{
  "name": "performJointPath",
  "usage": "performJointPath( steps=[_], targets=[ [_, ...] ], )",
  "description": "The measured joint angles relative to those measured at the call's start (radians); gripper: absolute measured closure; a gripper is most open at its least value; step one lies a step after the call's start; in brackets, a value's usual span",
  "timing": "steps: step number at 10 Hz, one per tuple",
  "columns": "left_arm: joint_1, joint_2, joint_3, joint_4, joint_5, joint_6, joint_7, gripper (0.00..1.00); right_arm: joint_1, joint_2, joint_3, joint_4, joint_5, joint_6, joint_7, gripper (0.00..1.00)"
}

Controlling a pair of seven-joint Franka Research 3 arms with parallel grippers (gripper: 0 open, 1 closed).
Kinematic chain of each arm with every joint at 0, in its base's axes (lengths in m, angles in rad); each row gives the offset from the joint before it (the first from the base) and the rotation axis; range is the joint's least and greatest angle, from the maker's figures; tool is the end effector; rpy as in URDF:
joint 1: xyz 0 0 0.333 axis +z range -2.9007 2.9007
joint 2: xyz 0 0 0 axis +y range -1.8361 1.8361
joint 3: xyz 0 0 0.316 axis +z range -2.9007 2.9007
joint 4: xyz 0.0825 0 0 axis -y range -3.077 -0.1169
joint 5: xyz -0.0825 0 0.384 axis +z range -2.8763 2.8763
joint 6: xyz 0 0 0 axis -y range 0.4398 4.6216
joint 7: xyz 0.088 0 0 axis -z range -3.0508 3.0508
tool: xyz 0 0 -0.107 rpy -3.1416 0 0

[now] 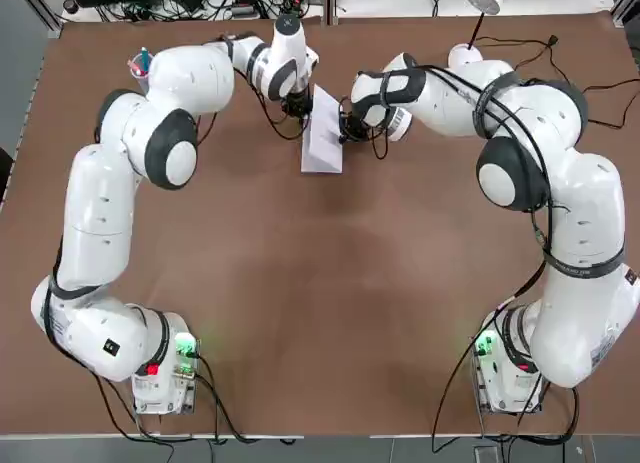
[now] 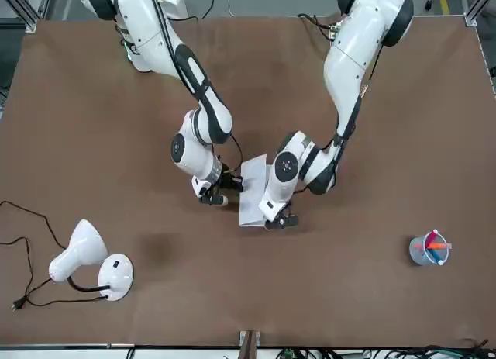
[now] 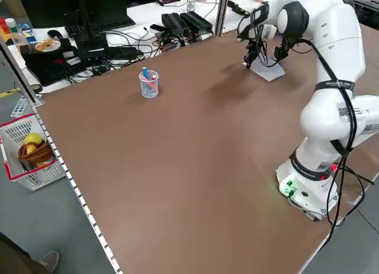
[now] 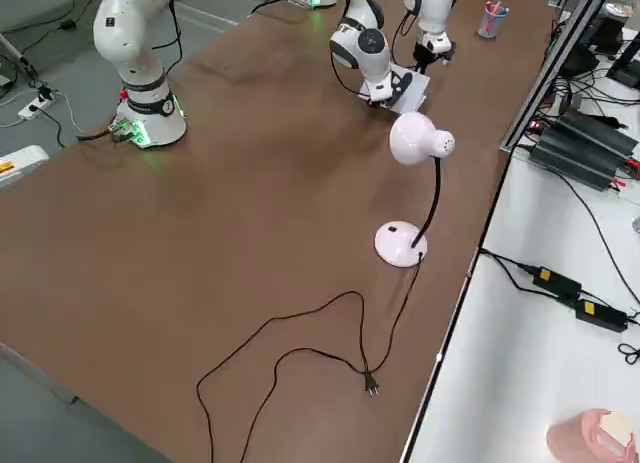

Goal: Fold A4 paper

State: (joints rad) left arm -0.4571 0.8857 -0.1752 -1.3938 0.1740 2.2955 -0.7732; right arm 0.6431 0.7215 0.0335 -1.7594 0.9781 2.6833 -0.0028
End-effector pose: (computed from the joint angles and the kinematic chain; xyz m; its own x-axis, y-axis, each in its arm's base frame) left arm 0.6089 -0.4089 0.1829 0.9955 0.0928 0.0211 0.0923 -0.9955 0.0232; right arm 0.5384 0.3963 0.1672 0.9843 -0.1673 -0.0567 -0.1721 -0.8357 -0.5216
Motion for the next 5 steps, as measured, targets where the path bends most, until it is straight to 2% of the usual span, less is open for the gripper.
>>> performJointPath(
  steps=[5],
  targets=[
    [0.026, -0.045, -0.001, 0.006, 0.0, -0.086, 0.045, 0.99, 0.007, 0.0, 0.011, 0.001, 0.0, 0.003, 0.0, 0.99]
  ],
)
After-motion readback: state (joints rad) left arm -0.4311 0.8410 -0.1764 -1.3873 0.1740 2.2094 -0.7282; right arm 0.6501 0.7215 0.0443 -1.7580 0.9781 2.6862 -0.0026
